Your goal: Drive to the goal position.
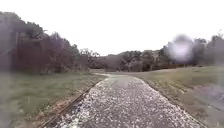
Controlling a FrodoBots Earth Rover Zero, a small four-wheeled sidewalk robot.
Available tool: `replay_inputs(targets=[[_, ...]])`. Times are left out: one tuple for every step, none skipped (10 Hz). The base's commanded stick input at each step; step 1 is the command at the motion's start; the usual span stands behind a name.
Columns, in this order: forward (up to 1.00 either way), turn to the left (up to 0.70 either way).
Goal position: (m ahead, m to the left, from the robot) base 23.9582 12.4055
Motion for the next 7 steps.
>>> replay_inputs(targets=[[0.7, 0.0], [0.7, 0.0], [0.7, 0.0], [0.7, 0.0], [0.7, 0.0], [0.7, 0.0], [0.7, 0.0]])
